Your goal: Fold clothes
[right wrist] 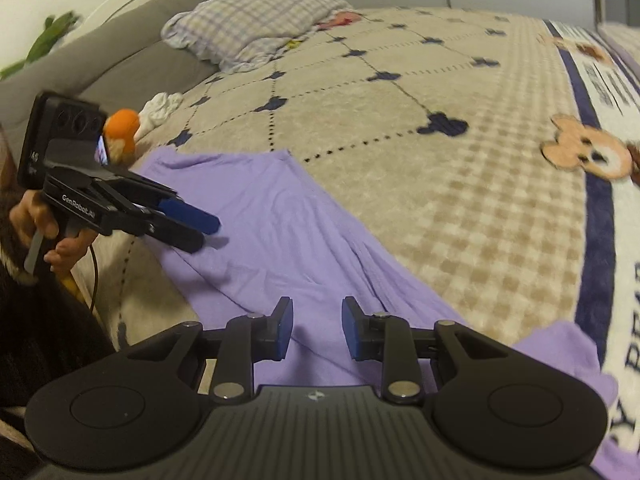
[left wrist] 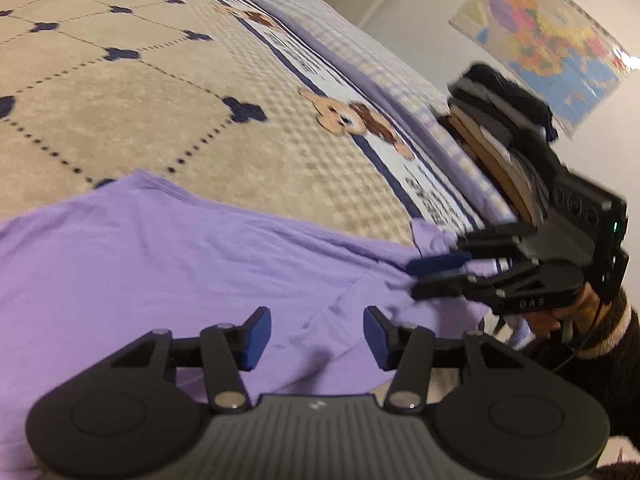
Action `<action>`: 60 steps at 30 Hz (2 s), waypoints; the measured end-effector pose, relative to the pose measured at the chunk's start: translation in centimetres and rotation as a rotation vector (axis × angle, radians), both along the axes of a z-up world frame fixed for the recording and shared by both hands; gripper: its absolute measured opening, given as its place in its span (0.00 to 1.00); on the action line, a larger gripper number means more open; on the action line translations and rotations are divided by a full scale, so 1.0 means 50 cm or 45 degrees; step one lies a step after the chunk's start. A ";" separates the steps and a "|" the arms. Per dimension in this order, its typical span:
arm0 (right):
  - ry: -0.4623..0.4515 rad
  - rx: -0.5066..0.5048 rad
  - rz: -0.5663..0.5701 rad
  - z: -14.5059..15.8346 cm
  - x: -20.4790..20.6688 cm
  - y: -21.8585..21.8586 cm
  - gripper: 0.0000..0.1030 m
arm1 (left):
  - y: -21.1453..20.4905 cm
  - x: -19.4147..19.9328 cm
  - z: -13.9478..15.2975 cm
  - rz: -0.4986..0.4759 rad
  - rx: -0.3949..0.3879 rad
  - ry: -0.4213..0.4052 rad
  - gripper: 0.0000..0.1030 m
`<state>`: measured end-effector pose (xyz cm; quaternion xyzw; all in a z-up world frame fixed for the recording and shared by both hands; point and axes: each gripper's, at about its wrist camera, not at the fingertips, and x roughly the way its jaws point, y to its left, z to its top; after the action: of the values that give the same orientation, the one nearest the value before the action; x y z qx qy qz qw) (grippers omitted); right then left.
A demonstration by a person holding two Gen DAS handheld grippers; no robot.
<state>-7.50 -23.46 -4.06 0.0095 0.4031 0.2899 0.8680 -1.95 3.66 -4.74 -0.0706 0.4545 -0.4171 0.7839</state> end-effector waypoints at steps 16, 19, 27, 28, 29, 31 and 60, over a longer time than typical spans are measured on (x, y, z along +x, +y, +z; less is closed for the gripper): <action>-0.085 -0.201 0.165 -0.021 0.023 0.054 0.04 | -0.065 0.009 -0.029 -0.112 0.064 -0.041 0.20; -0.091 -0.181 0.167 -0.012 0.013 0.049 0.03 | -0.065 0.004 -0.026 -0.120 0.070 -0.067 0.08; -0.108 -0.129 0.171 0.011 -0.014 0.036 0.03 | -0.051 -0.019 -0.002 -0.150 0.010 -0.146 0.01; -0.111 -0.122 0.171 0.014 -0.018 0.035 0.03 | -0.050 -0.023 -0.001 -0.158 0.005 -0.150 0.01; -0.113 -0.116 0.172 0.017 -0.021 0.033 0.03 | -0.049 -0.026 0.000 -0.167 0.001 -0.153 0.01; -0.105 -0.123 0.183 0.016 -0.027 0.034 0.03 | -0.050 -0.032 0.000 -0.187 0.003 -0.158 0.01; 0.020 -0.096 -0.048 0.018 -0.039 -0.086 0.12 | -0.115 -0.041 -0.003 -0.372 -0.088 -0.056 0.13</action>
<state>-9.44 -27.77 -3.16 -0.0131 0.4203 0.2580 0.8698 -4.01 -2.12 -4.87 -0.0216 0.4280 -0.5435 0.7217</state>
